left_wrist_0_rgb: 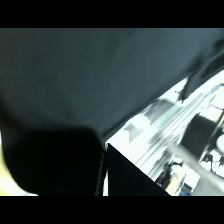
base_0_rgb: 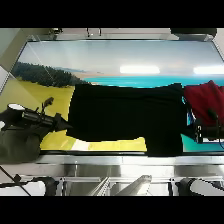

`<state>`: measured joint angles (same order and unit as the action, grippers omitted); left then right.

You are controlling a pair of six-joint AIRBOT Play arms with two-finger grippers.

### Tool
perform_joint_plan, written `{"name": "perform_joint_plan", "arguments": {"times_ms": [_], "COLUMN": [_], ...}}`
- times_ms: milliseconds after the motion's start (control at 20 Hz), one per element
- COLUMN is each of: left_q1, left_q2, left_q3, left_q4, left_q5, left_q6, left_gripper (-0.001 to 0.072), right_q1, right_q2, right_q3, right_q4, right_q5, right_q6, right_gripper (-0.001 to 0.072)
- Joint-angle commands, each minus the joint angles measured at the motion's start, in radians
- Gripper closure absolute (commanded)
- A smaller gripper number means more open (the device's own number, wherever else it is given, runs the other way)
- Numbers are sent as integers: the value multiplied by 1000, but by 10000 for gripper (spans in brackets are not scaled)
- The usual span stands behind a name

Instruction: Fold the shirts.

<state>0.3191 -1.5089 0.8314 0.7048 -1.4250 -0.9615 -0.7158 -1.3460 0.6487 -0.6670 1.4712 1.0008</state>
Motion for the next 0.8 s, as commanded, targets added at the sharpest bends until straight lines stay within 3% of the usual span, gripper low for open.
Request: {"name": "perform_joint_plan", "arguments": {"times_ms": [0, 200, 400, 750], "left_q1": [-11, -51, -51, -96], "left_q2": [0, 0, -27, -346], "left_q3": [111, 270, 430, 797], "left_q4": [-80, -80, -80, -159], "left_q5": [-39, -37, 6, 68], "left_q6": [-25, -68, -133, -159], "left_gripper": [685, 685, 685, 684], "right_q1": [2, 37, 136, 241], "right_q2": [-14, -63, -171, -435], "right_q3": [51, 135, 308, 572], "right_q4": [159, 356, 440, 474], "right_q5": [11, -30, -137, -332], "right_q6": [-11, -54, -59, -51], "right_gripper": [695, 695, 695, 695]}}
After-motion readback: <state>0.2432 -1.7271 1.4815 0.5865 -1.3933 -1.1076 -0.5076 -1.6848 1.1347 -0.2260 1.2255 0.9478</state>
